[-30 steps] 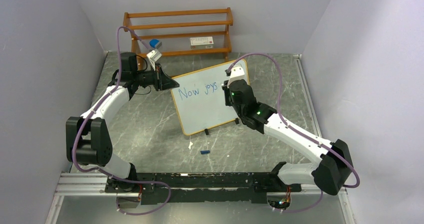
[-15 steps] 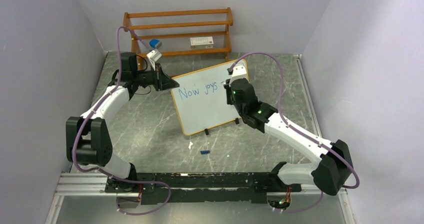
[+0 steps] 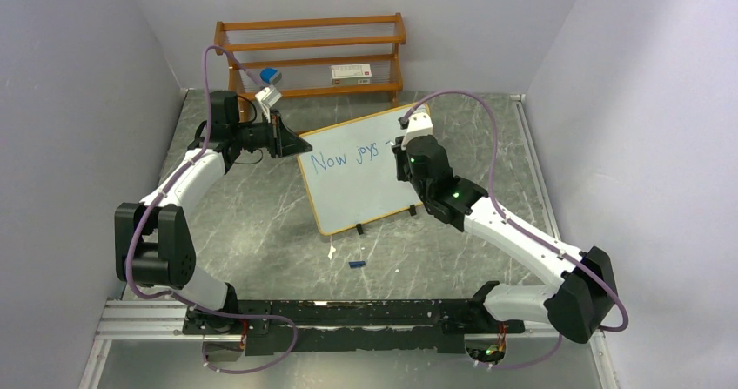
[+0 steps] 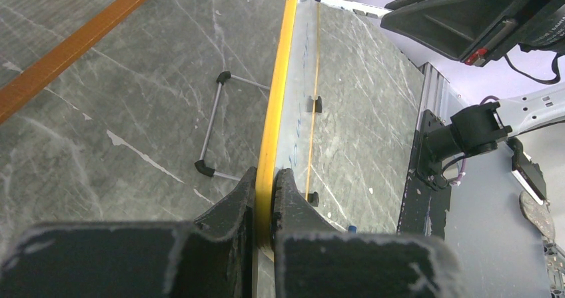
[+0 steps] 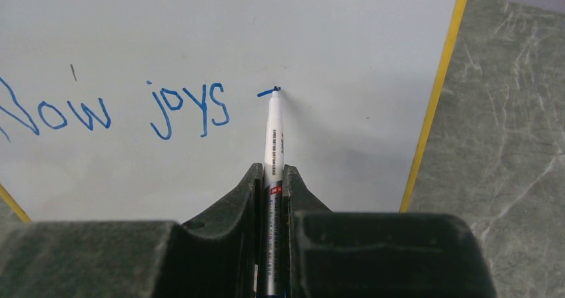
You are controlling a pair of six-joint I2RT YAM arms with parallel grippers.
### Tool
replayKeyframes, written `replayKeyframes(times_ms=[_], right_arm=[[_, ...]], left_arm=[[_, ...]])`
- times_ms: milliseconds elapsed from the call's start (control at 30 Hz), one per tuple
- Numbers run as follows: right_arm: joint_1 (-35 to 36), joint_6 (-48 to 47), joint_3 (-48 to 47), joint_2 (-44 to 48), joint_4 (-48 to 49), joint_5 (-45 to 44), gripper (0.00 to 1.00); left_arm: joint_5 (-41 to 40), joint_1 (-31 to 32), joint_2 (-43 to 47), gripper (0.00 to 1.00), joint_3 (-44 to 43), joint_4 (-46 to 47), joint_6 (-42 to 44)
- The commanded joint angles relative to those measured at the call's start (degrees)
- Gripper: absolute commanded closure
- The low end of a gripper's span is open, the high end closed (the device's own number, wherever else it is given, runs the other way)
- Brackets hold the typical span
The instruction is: Write a sentence on the whiteboard
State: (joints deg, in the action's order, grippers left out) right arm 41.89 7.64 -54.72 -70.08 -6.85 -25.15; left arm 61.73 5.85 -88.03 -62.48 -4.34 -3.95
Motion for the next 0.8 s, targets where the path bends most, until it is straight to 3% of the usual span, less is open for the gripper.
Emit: replayKeyframes(times_ms=[0,767], right_arm=[[-0.41,-0.43,0.24,0.89,0.17,1.30,1.00],[-0.41,-0.34,0.06,-0.81,3.03,0.83,1.00]], left_arm=[[-9.40,2.37,-3.39,0.95,2.37,-6.42,8.95],[-9.45,2.35,-3.31,0.95,2.45,-6.42,9.03]])
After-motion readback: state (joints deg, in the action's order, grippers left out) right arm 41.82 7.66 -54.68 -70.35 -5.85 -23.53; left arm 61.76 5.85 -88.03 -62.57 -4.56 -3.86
